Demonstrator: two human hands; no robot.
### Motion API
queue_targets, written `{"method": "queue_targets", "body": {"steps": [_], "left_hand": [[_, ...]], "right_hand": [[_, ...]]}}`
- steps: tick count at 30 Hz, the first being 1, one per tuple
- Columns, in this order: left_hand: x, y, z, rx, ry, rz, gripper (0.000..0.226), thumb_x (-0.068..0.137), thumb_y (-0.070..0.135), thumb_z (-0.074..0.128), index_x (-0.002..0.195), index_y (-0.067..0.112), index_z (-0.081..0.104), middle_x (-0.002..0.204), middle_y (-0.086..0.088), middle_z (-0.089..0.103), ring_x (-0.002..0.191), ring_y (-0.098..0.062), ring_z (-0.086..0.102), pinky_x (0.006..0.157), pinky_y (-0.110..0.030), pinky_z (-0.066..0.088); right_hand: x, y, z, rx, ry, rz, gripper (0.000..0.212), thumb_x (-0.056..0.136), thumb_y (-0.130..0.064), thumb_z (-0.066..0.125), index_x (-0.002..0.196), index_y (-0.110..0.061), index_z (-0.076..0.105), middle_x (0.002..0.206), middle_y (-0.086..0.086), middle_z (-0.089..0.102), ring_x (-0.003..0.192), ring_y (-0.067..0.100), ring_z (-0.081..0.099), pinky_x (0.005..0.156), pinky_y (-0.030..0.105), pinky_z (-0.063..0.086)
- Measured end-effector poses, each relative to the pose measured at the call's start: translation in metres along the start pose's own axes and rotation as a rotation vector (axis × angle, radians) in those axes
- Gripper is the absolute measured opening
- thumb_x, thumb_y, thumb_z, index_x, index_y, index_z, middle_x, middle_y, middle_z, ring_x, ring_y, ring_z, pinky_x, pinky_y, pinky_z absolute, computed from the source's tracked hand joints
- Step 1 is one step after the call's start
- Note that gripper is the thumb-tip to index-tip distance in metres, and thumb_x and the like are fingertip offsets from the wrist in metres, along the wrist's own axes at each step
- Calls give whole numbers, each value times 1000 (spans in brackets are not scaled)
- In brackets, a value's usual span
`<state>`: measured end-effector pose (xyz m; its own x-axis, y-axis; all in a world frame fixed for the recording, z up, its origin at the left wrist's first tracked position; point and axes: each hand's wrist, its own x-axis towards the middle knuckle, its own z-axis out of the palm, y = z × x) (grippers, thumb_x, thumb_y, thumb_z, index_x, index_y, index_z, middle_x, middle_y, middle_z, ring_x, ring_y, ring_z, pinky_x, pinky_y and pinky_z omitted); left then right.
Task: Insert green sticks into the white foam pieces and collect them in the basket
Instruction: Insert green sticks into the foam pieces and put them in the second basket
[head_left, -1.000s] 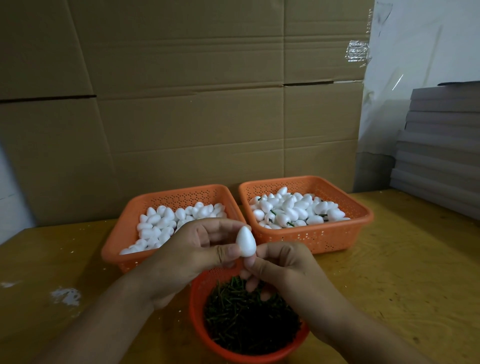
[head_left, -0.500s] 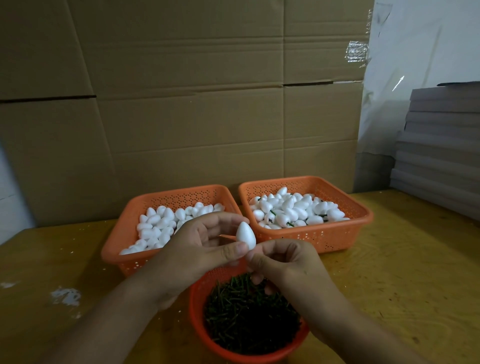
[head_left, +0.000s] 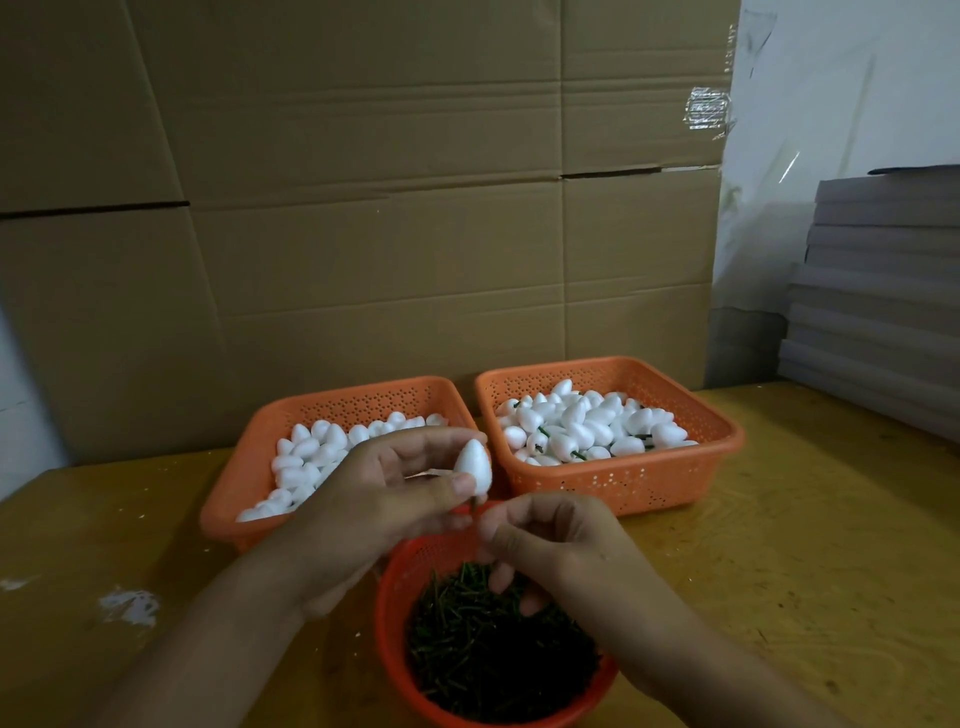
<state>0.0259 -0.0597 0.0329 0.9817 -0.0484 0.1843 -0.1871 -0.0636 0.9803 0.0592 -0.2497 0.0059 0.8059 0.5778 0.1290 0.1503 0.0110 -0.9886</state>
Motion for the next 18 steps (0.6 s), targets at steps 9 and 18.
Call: {"method": "queue_targets", "body": {"steps": [9, 18], "left_hand": [[70, 16, 17, 358, -126, -336, 22, 98, 25, 63, 116, 14, 69, 93, -6, 75, 66, -10, 66, 58, -20, 53], [157, 34, 65, -199, 208, -237, 37, 95, 9, 67, 127, 9, 49, 94, -19, 58, 75, -23, 65, 67, -26, 59]], "right_hand": [[1, 2, 4, -139, -56, 42, 11, 95, -13, 61, 90, -16, 71, 80, -1, 74, 66, 6, 65, 54, 20, 51], [0, 0, 5, -165, -59, 34, 20, 94, -10, 59, 82, -23, 69, 78, -4, 74, 66, 4, 65, 55, 20, 52]]}}
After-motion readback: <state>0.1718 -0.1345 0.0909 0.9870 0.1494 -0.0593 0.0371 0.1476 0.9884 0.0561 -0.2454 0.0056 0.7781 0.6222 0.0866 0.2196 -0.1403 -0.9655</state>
